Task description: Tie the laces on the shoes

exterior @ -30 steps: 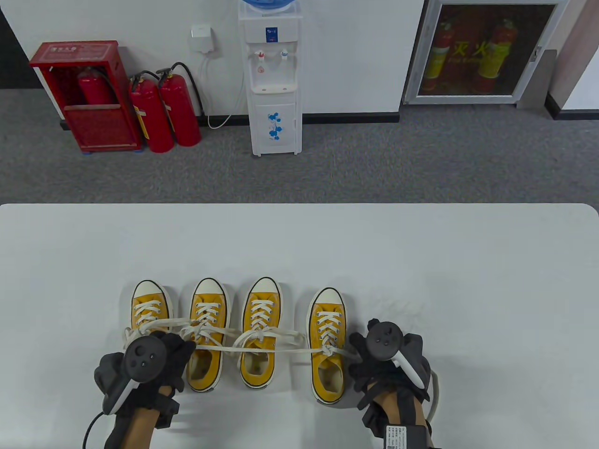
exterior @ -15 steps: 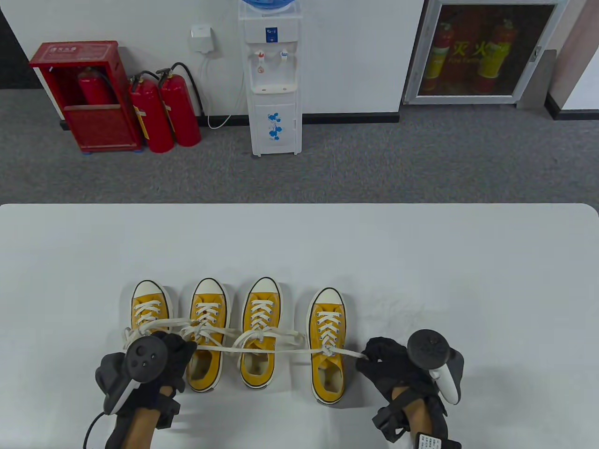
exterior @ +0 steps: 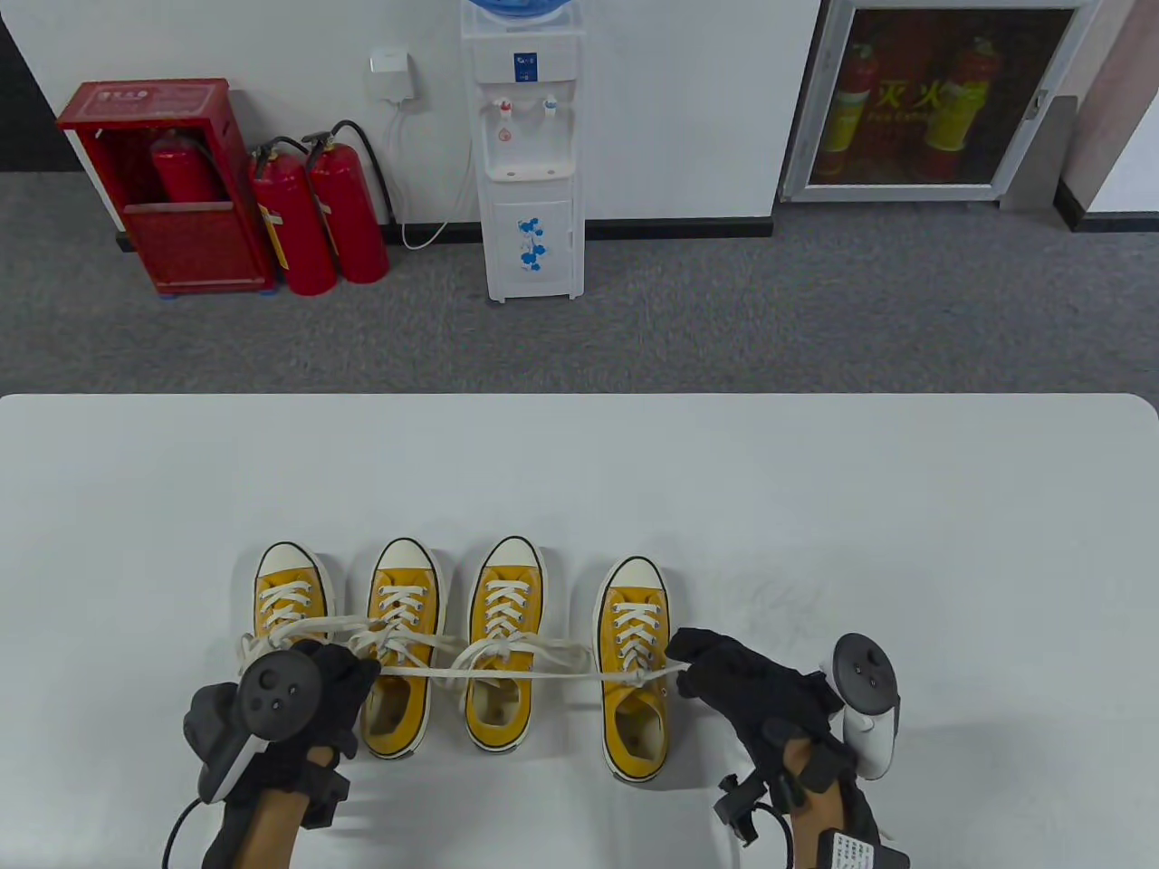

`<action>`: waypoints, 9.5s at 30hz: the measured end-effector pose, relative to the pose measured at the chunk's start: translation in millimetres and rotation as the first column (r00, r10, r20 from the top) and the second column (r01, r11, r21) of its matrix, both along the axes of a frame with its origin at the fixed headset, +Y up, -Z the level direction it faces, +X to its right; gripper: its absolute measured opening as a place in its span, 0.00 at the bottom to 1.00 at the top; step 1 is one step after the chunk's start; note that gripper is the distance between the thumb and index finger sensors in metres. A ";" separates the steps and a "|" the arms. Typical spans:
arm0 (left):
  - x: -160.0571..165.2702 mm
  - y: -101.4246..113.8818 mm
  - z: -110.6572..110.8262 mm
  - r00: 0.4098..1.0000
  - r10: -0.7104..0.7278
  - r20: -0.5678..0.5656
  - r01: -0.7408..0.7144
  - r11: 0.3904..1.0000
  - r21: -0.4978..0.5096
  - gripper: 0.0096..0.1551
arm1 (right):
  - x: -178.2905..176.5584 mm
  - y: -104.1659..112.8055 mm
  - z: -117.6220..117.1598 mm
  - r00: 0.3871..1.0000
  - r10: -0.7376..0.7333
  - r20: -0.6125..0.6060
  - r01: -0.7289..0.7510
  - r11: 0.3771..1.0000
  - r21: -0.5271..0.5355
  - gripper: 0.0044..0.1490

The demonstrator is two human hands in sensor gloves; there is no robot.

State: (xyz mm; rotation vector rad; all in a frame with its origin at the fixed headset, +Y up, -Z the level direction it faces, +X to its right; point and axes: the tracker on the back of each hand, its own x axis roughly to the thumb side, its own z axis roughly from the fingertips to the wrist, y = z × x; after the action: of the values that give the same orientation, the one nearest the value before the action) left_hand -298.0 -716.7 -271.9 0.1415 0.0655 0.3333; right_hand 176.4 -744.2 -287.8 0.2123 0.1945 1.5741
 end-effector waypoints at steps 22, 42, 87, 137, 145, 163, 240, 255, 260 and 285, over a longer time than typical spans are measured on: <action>2.3 5.9 2.4 0.978 0.203 0.054 -0.204 0.979 0.019 0.20 | -36.0 5.7 -0.5 0.998 -0.043 -0.040 0.046 0.997 0.070 0.34; 46.8 61.3 7.2 0.547 0.771 0.326 -0.776 0.613 -0.147 0.19 | -61.3 18.2 3.0 0.835 0.518 0.186 -0.544 0.828 0.137 0.36; 157.4 7.8 -47.5 0.500 0.824 0.266 -0.675 0.563 -0.477 0.18 | -57.0 16.6 12.4 0.902 0.432 -0.012 -0.423 0.888 0.181 0.25; 192.1 -2.0 -16.7 0.818 0.383 0.430 -0.254 0.910 -0.328 0.21 | -22.2 9.3 13.9 0.927 0.225 0.301 -0.262 0.961 0.089 0.26; 188.5 -1.9 -17.1 0.815 0.404 0.416 -0.282 0.903 -0.323 0.21 | -13.5 16.2 19.0 0.884 0.260 0.388 -0.312 0.947 0.077 0.25; 175.9 0.1 -16.9 0.827 0.426 0.367 -0.359 0.903 -0.237 0.30 | -0.8 15.1 17.7 0.939 0.223 0.260 -0.238 0.971 0.025 0.32; 151.7 8.1 -19.2 0.899 0.366 0.241 -0.368 0.929 -0.037 0.20 | 18.9 10.5 15.4 0.887 0.368 0.280 -0.391 0.920 0.028 0.27; 139.5 9.8 -18.3 0.953 0.222 0.206 -0.232 0.972 0.025 0.20 | 47.3 -5.6 14.7 0.858 0.333 0.391 -0.325 0.942 -0.089 0.27; 140.1 9.5 -17.7 0.969 0.154 0.196 -0.166 0.985 0.045 0.20 | 49.0 -4.5 15.6 0.843 0.336 0.421 -0.330 0.940 -0.088 0.27; 141.7 14.7 -10.3 0.966 0.098 0.238 -0.114 0.992 0.053 0.32 | 17.9 20.7 22.4 0.847 0.357 0.394 -0.429 0.897 0.109 0.27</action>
State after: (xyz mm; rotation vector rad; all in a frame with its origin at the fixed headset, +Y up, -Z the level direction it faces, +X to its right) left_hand -156.3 -701.9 -282.1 0.1633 -0.1730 0.4575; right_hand 194.3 -723.4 -265.4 0.0235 -0.2253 2.0163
